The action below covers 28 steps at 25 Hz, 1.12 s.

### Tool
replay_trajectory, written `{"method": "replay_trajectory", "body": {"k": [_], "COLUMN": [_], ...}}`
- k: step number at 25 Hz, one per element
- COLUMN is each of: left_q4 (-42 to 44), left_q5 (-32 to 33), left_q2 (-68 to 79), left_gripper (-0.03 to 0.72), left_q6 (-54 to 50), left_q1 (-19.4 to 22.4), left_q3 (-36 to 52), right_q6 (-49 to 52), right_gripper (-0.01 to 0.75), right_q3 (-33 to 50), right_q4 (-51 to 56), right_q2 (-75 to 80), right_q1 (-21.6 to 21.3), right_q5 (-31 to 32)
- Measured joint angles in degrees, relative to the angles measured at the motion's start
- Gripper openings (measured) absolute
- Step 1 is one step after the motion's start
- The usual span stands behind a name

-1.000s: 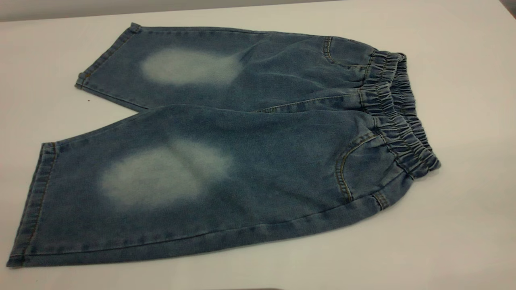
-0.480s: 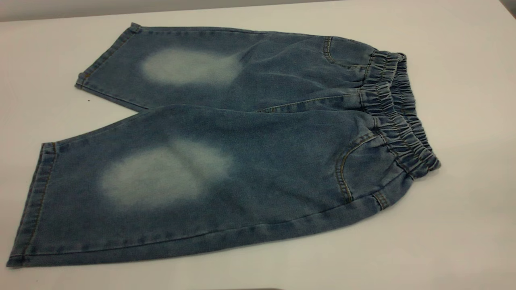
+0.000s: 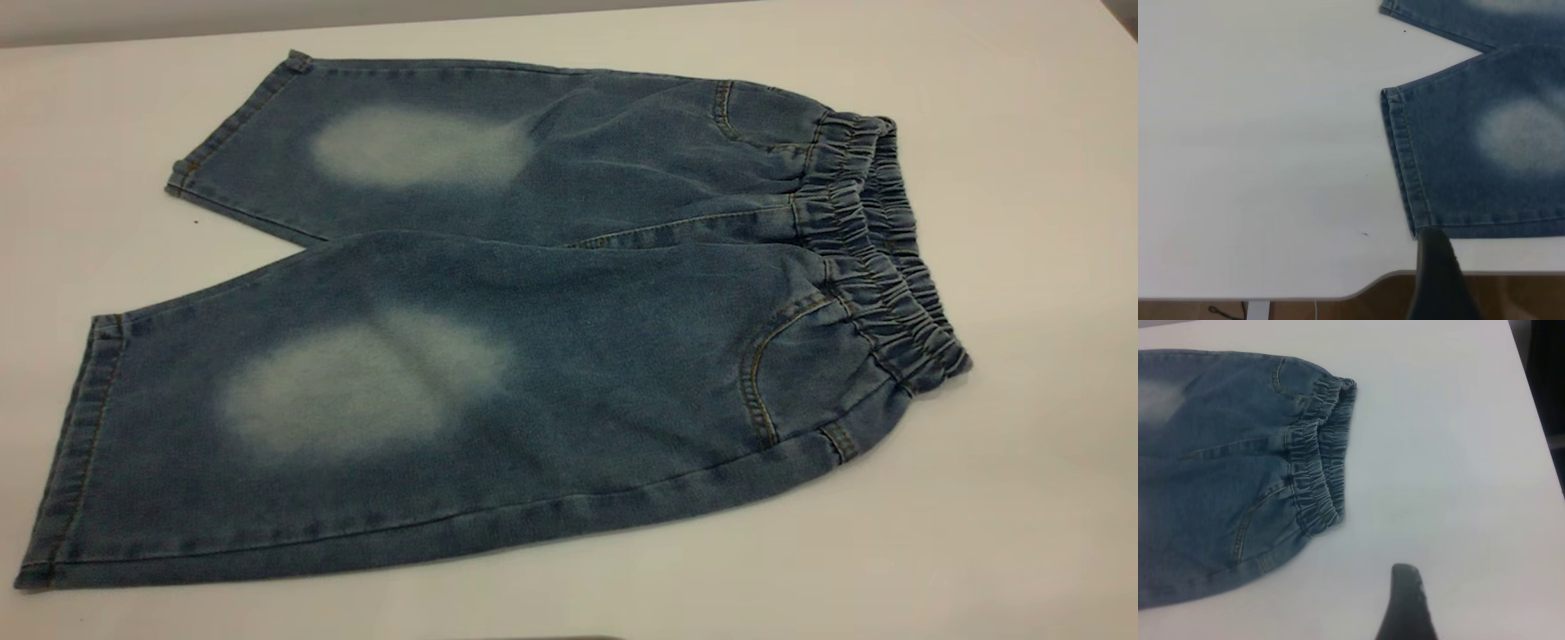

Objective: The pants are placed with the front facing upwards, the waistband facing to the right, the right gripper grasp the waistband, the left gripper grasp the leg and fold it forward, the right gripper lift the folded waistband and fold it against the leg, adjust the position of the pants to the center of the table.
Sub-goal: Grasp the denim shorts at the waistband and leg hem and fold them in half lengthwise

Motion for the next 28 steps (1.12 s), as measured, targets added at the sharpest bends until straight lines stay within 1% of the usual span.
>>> {"method": "replay_trajectory", "body": {"k": [19,23,28], "left_q4": [0.0,-1.1,-6.5], "left_q5": [0.0,-0.4,-5.6], "left_q2": [0.0,2.5,16.0], "left_gripper": [0.405,0.405,0.405], "left_q6": [0.0,-1.0,3.5], "left_q1": [0.0,0.0,0.0], "left_q3": [0.0,-0.5,-3.6], "right_q6": [0.0,0.0,-3.3], "right_gripper": [0.459,0.459,0.459], "right_q3": [0.0,-0.8,-1.8], "right_q4": [0.1,2.1,6.8], "right_q2": [1.0,8.0,21.9], "right_q1": [0.0,0.0,0.0], "right_q5": [0.0,-0.4,-4.9]}}
